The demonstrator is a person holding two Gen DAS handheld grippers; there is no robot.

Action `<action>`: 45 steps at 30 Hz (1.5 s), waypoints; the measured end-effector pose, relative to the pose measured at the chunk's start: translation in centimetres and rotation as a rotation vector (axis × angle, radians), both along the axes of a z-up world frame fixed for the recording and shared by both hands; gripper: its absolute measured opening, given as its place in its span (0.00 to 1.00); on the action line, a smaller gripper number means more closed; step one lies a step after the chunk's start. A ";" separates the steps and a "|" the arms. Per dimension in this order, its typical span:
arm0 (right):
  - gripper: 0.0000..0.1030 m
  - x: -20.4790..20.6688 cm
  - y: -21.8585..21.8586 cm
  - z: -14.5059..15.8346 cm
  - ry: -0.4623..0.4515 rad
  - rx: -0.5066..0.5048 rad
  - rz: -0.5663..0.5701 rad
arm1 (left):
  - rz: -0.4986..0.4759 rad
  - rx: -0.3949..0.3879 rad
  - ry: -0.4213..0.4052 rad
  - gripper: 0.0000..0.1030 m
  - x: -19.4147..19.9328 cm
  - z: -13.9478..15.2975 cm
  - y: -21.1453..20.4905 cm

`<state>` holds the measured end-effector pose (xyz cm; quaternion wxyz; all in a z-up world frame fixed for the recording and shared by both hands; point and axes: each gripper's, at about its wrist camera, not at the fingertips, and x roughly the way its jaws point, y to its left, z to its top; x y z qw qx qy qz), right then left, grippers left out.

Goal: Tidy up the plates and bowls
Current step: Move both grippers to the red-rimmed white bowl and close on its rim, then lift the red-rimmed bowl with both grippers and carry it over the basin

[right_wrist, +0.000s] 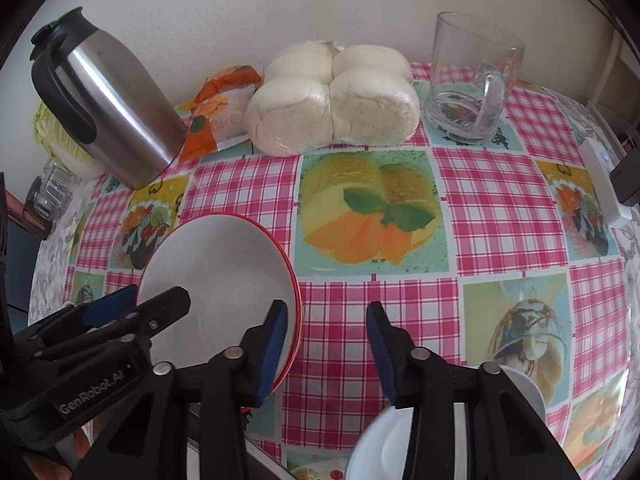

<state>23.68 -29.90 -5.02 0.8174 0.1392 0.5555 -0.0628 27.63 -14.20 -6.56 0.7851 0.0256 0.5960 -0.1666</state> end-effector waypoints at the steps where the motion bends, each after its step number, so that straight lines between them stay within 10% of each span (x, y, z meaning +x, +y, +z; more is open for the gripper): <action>1: 0.34 0.1 0.1 -0.3 0.007 0.006 0.004 | -0.003 0.007 0.006 0.30 0.0 -0.2 -0.1; 9: 0.08 1.2 1.0 -1.1 0.029 0.050 0.034 | -0.029 0.000 0.022 0.08 0.3 -1.2 -1.3; 35: 0.07 2.5 -0.6 -1.1 -0.028 0.049 -0.016 | -0.029 -0.058 -0.066 0.07 1.8 0.0 -3.0; 45: 0.07 0.5 -0.5 3.0 -0.077 0.031 -0.019 | -0.004 -0.088 -0.145 0.07 -1.2 4.9 -2.1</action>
